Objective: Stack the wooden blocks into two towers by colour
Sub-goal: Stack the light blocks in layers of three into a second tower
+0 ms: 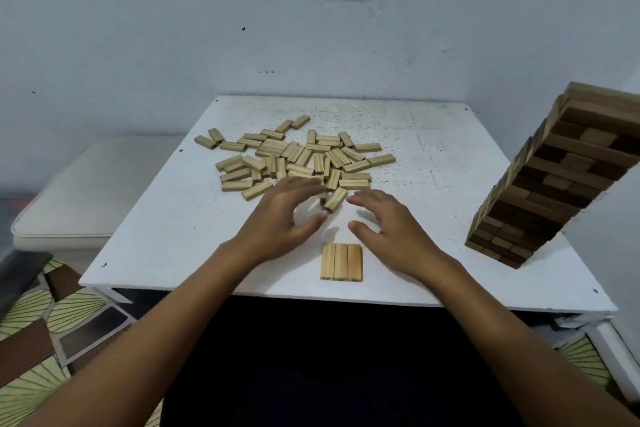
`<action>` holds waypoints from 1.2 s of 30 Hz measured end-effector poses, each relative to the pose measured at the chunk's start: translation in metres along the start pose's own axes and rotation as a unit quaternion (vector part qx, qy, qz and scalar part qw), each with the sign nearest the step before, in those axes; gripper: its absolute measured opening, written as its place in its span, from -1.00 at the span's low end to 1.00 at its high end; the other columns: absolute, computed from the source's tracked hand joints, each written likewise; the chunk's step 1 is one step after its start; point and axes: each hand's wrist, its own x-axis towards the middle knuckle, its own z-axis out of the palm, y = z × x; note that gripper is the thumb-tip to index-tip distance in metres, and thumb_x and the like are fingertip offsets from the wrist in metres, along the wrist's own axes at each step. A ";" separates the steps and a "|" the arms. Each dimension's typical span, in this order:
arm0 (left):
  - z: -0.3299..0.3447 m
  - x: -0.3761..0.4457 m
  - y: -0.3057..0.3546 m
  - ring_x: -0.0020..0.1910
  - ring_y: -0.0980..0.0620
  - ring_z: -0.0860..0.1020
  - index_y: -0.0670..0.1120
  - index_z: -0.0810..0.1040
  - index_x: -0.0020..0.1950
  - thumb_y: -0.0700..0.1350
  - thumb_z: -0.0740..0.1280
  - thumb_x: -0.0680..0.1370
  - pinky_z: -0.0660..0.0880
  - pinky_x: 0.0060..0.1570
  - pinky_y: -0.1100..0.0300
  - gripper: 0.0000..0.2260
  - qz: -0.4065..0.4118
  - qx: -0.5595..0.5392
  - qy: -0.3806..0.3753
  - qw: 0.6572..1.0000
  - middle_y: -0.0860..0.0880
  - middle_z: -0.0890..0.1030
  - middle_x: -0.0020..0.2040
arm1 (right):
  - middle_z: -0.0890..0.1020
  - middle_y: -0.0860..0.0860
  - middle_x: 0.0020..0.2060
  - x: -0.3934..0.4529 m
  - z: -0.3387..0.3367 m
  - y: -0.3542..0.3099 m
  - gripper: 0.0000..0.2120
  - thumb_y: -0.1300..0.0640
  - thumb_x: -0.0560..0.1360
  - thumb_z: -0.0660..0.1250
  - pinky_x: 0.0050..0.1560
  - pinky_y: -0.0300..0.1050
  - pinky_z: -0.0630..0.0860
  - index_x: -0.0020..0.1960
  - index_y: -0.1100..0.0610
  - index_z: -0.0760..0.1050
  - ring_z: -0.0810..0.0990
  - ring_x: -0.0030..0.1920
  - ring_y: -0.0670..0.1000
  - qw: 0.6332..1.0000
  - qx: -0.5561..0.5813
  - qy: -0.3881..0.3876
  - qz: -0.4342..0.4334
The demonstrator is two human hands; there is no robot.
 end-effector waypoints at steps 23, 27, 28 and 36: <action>0.016 -0.003 0.004 -0.10 0.11 0.65 -0.12 0.74 -0.11 -0.18 0.42 0.53 0.56 -0.11 0.25 -0.90 0.017 -0.011 0.102 0.995 -0.03 0.71 -0.05 | 0.46 -0.02 0.34 0.030 0.007 0.001 -0.68 0.05 0.59 0.25 0.23 0.07 0.36 0.33 -0.04 0.51 0.33 0.34 0.07 0.975 -0.213 -0.030 -0.055; 0.012 -0.004 0.008 -0.22 0.15 0.61 -0.16 0.73 -0.23 -0.08 0.41 0.53 0.52 -0.23 0.25 -0.78 -0.024 -0.049 0.123 0.991 0.00 0.70 -0.17 | 0.52 -0.01 0.15 0.029 0.006 0.004 -0.72 0.03 0.58 0.29 -0.03 -0.10 0.37 0.27 0.00 0.57 0.42 0.17 0.03 0.978 -0.205 -0.001 -0.037; 0.010 -0.005 0.006 -0.20 0.18 0.60 -0.16 0.73 -0.21 -0.06 0.40 0.51 0.52 -0.21 0.31 -0.79 -0.030 -0.055 0.116 0.991 0.00 0.70 -0.15 | 0.52 -0.01 0.11 0.028 0.005 0.004 -0.72 0.02 0.57 0.30 -0.07 -0.12 0.37 0.26 0.01 0.58 0.44 0.14 0.03 0.980 -0.199 0.002 -0.030; 0.006 -0.002 0.000 -0.19 0.18 0.57 -0.07 0.73 -0.17 -0.04 0.43 0.38 0.55 -0.20 0.16 -0.85 -0.039 -0.044 0.033 0.998 0.06 0.66 -0.21 | 0.53 -0.07 0.14 0.021 -0.008 0.009 -0.58 0.12 0.44 0.47 -0.11 -0.32 0.43 0.29 0.05 0.54 0.54 -0.15 -0.15 0.999 0.017 -0.016 0.046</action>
